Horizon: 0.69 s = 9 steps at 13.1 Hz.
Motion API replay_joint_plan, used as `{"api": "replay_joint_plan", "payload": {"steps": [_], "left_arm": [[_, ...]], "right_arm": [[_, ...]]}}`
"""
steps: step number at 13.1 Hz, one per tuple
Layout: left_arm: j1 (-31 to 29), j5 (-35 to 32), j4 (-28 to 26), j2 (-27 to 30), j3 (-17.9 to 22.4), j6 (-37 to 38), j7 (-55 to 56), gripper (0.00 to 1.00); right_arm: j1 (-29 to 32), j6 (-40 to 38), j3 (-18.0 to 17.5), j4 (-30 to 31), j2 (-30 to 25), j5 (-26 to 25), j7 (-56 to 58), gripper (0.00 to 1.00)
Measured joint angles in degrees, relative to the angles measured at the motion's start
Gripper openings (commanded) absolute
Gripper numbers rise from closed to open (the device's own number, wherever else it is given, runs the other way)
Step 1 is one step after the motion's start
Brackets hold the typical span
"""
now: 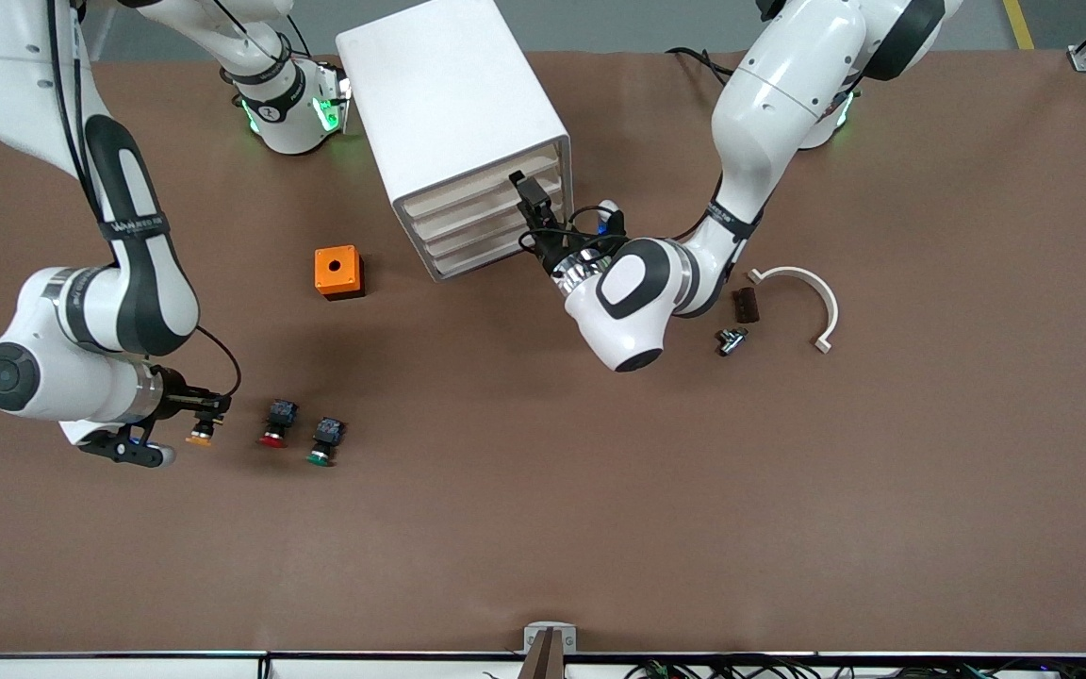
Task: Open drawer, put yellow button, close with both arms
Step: 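Pull the drawer open with the left gripper while the right gripper lifts the button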
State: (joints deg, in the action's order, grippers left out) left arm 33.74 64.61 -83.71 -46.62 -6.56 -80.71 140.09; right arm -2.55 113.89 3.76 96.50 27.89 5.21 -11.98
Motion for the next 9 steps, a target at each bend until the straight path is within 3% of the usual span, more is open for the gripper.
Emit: {"api": "replay_joint_plan", "payload": {"steps": [2, 5, 9], "left_arm": [[0.6, 0.0, 0.1, 0.0, 0.0, 0.0, 0.8, 0.39], [1.5, 0.1, 0.3, 0.0, 0.0, 0.0, 1.9, 0.01], [1.5, 0.5, 1.3, 0.0, 0.0, 0.5, 2.0, 0.0]], "right_arm": [[-1.5, -3.4, -0.1, -1.1, -2.5, 1.3, -6.0, 0.01], [-2.7, -9.8, -0.2, -4.6, -4.9, 5.3, -13.5, 0.01], [-2.7, -20.5, -0.2, -11.2, -5.6, 12.6, -23.1, 0.01]]}}
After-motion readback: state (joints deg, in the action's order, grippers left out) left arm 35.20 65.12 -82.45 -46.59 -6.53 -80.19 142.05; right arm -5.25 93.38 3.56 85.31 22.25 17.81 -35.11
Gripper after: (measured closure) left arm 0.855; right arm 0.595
